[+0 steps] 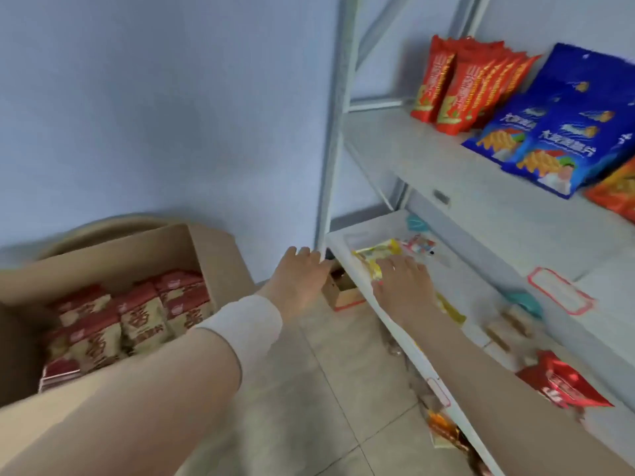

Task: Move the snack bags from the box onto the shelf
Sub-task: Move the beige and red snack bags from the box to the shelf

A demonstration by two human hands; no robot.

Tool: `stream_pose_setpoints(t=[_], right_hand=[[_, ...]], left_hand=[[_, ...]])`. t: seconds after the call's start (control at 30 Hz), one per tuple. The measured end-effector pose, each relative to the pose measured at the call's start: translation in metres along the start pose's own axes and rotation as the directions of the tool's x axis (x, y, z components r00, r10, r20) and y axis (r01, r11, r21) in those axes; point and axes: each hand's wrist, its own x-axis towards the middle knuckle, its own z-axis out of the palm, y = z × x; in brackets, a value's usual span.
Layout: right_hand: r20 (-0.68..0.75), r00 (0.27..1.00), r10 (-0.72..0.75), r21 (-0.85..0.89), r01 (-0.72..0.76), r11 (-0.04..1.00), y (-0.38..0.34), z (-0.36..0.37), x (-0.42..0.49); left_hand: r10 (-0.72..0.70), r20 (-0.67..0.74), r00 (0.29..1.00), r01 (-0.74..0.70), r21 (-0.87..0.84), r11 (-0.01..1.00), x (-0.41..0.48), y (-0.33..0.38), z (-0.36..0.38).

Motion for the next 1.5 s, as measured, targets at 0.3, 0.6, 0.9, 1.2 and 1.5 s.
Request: stream_pose_setpoints(t=[0.3,0.6,0.9,1.2,1.5], right_hand=[[0.149,0.898,-0.415,0.147,0.395,0.907,-0.304,0.072,0.057],[0.39,0.762,-0.517,0.191,0.482,0.855,-0.426,0.144,0.101],[0.761,0.534,-0.369,0.412,0.043,0.91,-0.497,0.245,0.16],[0.742,0.636,-0.211,0.435,-0.218,0.873,-0.557,0.346,0.191],[0.746,0.666,0.015,0.347,-0.408,0.844,-0.589,0.369,0.192]], left_hand=[[-0.411,0.325,0.852,0.479,-0.165,0.862,-0.161,-0.218,0.203],[-0.519,0.591,0.618,0.761,-0.282,0.585,-0.212,-0.296,0.317],[-0.401,0.895,0.194,0.911,-0.316,-0.265,-0.211,-0.329,0.45],[-0.439,0.898,-0.014,0.673,-0.316,-0.669,-0.189,-0.346,0.569],[-0.392,0.92,0.004,0.63,-0.307,-0.714,-0.201,-0.355,0.587]])
